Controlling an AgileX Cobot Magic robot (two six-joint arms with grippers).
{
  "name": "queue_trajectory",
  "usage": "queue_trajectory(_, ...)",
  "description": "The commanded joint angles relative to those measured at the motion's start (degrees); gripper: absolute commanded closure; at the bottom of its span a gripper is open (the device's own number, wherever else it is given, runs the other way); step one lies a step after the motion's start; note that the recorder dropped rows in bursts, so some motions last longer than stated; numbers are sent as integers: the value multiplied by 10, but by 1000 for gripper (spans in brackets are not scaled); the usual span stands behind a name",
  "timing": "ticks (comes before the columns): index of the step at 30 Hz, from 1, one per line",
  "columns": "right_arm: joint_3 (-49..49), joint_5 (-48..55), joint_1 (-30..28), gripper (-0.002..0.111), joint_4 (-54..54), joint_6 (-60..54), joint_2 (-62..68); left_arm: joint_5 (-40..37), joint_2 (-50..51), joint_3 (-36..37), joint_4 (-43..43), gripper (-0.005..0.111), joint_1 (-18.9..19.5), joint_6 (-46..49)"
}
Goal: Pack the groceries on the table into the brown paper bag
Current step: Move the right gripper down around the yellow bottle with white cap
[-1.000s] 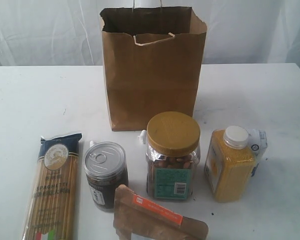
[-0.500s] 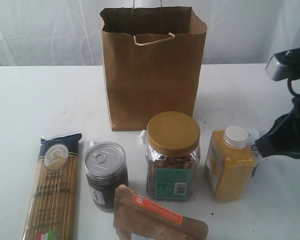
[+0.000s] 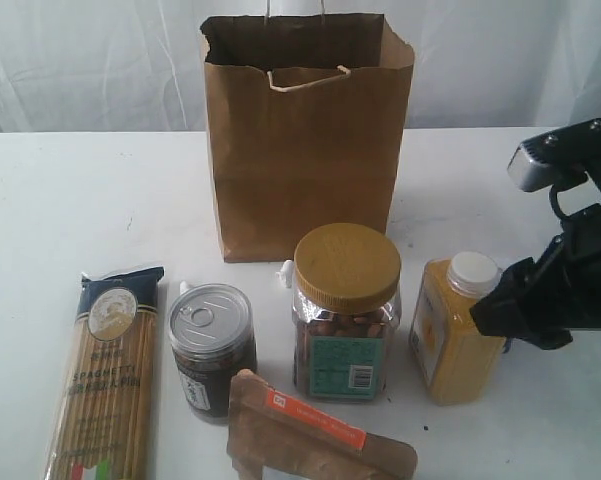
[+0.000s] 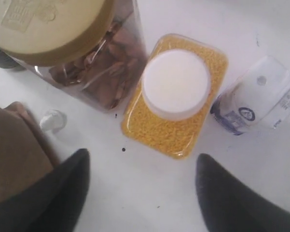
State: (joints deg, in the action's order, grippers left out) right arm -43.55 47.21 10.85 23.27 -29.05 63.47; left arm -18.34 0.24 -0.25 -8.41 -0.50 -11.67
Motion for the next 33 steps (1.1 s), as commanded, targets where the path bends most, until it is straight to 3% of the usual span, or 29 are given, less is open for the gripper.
queue_trajectory(1, 15, -65, 1, 30, 5, -6, 1, -13, -2, 2, 0, 107, -2, -1)
queue_trajectory(9, 57, -179, 1, 30, 105, -9, 1, -13, -2, 2, 0, 107, -2, -1)
queue_trajectory(17, 129, -310, 5, 30, 137, -74, 0, -13, -2, 2, 0, 107, -2, -1)
queue_trajectory(22, 133, -317, 50, 30, 143, -75, 1, -13, -2, 2, 0, 107, -2, -1)
queue_trajectory(33, 214, -458, 127, 31, 171, -78, 1, -13, -2, 2, 0, 107, -2, -1)
